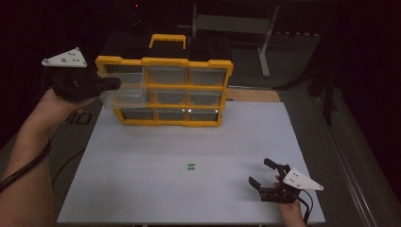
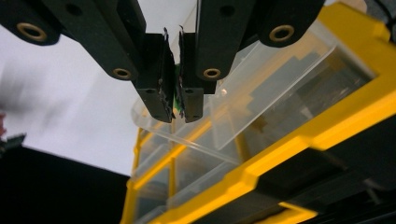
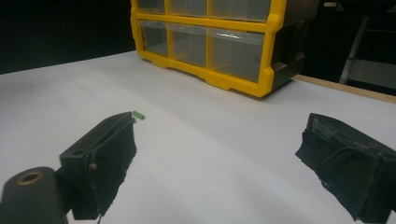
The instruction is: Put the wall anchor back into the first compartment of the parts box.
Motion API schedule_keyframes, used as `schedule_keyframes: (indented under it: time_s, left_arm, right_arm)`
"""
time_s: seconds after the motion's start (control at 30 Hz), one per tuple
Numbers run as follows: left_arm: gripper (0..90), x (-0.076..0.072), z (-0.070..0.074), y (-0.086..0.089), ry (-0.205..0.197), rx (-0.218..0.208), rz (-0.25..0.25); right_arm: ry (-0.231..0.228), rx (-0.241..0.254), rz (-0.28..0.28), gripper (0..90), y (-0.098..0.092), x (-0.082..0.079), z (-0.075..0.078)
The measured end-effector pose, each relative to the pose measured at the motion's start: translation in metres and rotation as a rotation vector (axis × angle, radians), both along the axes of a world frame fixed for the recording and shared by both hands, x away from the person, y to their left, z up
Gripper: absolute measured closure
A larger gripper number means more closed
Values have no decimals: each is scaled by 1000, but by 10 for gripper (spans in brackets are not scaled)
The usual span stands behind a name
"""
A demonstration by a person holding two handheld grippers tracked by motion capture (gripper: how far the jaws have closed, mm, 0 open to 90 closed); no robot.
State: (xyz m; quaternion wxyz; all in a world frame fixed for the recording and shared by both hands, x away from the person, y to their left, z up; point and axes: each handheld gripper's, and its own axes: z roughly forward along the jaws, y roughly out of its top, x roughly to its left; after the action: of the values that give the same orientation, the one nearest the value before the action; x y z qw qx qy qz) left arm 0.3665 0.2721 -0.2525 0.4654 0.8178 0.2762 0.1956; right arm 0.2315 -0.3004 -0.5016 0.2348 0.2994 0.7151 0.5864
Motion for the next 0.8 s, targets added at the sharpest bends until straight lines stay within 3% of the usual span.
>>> schedule_keyframes:
  time_s: [0.17,0.27,0.3,0.43,0.57,0.6,0.7,0.8]
  left_arm:
    - [831,4,-7,3,24,-14,56]
    - [827,7,-8,6,32,-47,86]
    - [792,7,-8,6,32,-47,86]
    - [491,8,-6,2,56,-75,105]
    - [191,8,-4,-3,75,-81,96]
    - [119,7,-2,-5,76,-80,71]
    - [18,6,-1,-7,83,-83,56]
    - [0,1,2,-14,72,-91,21]
  right_arm:
    - [1,-2,-3,96,-1,0,0]
    - [2,-2,-2,96,-1,0,0]
    - [2,-2,-2,96,-1,0,0]
    - [1,-4,-3,96,-1,0,0]
    - [1,-5,-3,96,-1,0,0]
    - [2,-5,-2,96,-1,0,0]
    - [1,-6,-1,96,0,0,0]
    - [0,-2,-2,96,-1,0,0]
